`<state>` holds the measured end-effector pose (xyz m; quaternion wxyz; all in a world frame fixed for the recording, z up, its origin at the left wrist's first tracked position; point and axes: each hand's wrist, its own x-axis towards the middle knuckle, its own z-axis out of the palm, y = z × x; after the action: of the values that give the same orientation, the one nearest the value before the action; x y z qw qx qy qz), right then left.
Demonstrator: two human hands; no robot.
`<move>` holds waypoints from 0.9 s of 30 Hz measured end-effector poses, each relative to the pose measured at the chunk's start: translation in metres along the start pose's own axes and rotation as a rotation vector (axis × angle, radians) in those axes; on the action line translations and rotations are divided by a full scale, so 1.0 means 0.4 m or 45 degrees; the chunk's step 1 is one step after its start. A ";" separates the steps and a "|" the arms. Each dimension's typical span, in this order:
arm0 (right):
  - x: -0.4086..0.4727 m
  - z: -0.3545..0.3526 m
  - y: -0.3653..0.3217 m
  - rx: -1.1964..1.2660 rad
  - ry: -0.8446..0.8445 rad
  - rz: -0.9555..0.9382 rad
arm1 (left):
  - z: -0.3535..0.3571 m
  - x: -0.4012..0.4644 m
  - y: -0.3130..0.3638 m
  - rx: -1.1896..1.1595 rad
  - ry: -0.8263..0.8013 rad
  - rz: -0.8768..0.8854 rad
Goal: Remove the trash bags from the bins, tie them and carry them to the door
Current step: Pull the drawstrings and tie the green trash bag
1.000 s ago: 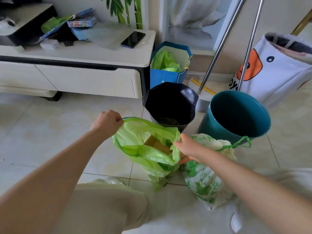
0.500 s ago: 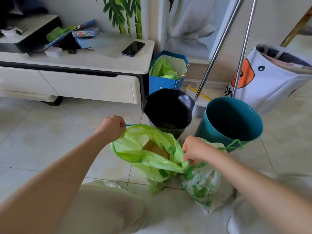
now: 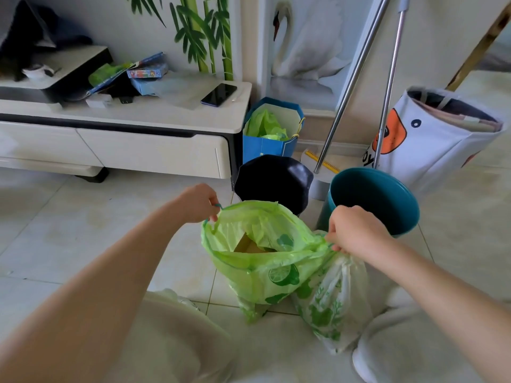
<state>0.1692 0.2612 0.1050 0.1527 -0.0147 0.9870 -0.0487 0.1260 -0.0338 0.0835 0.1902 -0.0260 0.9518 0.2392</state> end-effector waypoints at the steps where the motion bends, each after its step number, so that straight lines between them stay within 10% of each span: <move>1: 0.002 -0.008 0.008 0.172 -0.020 -0.019 | 0.001 -0.008 0.016 -0.037 0.020 0.018; 15: -0.039 -0.124 -0.012 1.657 0.244 -0.496 | -0.047 -0.171 0.178 -1.038 0.517 0.221; 27: -0.035 -0.117 -0.068 1.584 0.150 -0.401 | -0.003 -0.178 0.239 -1.095 0.314 0.228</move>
<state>0.1686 0.2392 0.1564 0.0691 -0.0655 0.7670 -0.6345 0.1781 0.0472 0.1536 0.0261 -0.0484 0.7801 0.6233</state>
